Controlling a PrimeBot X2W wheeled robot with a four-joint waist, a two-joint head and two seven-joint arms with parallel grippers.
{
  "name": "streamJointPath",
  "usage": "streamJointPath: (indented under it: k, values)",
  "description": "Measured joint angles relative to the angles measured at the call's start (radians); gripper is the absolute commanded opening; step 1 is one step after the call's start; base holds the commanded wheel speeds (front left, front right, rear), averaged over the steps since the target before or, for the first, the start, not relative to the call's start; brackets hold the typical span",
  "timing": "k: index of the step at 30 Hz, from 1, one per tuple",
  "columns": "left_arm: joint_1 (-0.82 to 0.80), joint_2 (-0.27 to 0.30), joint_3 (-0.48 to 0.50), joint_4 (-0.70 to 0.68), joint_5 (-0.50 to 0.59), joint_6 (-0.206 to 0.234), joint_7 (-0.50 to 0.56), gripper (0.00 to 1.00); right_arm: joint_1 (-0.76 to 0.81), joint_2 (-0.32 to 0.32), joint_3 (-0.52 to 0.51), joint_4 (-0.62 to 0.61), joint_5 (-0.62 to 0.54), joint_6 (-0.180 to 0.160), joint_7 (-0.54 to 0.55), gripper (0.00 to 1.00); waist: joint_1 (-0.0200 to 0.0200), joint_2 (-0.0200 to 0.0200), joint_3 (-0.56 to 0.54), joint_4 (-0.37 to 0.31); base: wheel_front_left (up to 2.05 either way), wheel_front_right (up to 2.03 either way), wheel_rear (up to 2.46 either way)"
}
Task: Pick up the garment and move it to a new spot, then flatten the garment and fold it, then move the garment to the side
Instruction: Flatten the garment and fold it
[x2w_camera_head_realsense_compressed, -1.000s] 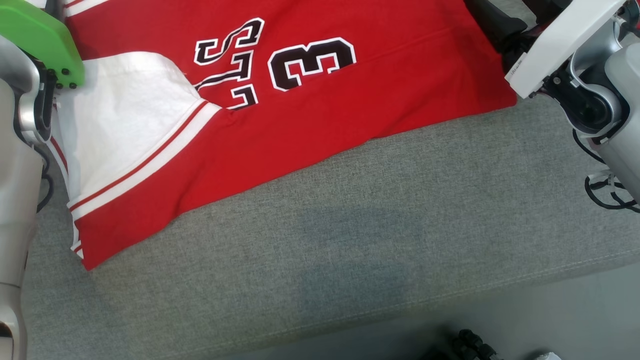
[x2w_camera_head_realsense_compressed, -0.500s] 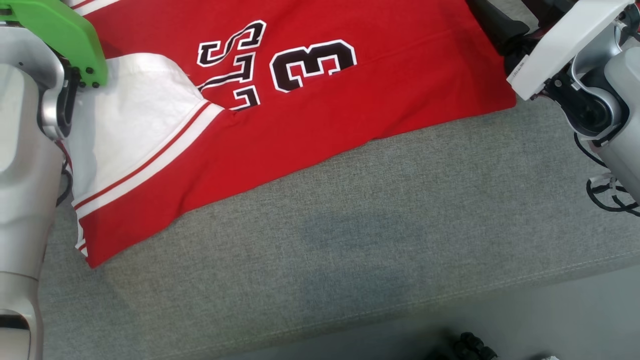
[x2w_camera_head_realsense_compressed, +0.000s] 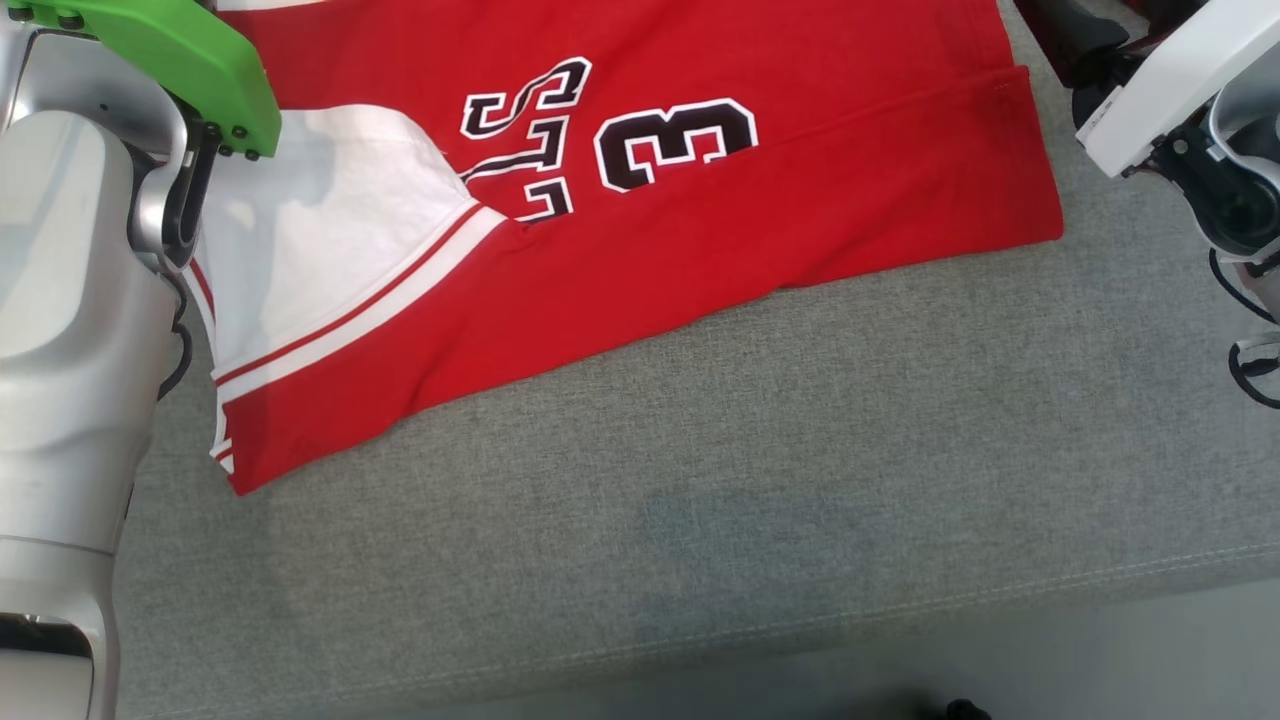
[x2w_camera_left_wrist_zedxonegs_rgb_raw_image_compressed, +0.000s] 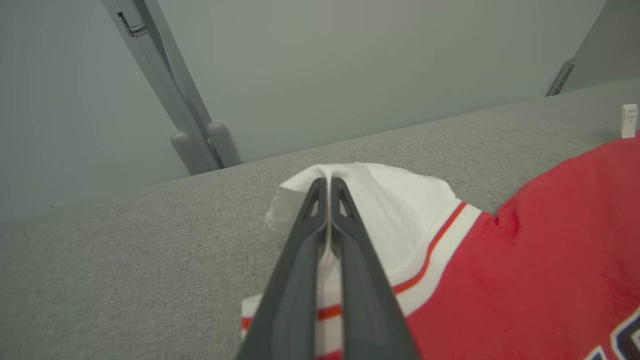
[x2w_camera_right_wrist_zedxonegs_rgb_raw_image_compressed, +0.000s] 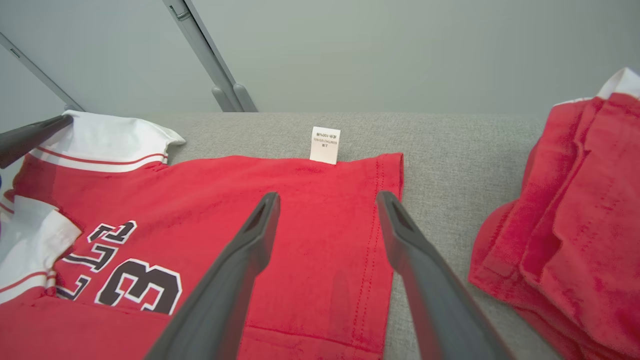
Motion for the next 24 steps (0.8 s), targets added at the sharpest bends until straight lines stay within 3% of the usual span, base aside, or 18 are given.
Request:
streamJointPath:
  k: [9, 24]
  values:
    - [0.066, -0.03, -0.005, -0.081, -0.016, -0.017, -0.096, 0.0, -0.032, -0.044, -0.033, 0.059, 0.015, -0.003, 0.023, 1.0, 0.0, 0.0, -0.025, 0.054, 0.0, 0.0, 0.0]
    - [0.13, -0.099, -0.049, -0.245, -0.007, -0.017, -0.174, 0.0, -0.149, -0.079, -0.063, 0.196, 0.049, -0.065, 0.15, 1.0, 0.0, 0.0, 0.045, 0.173, 0.0, 0.0, 0.0]
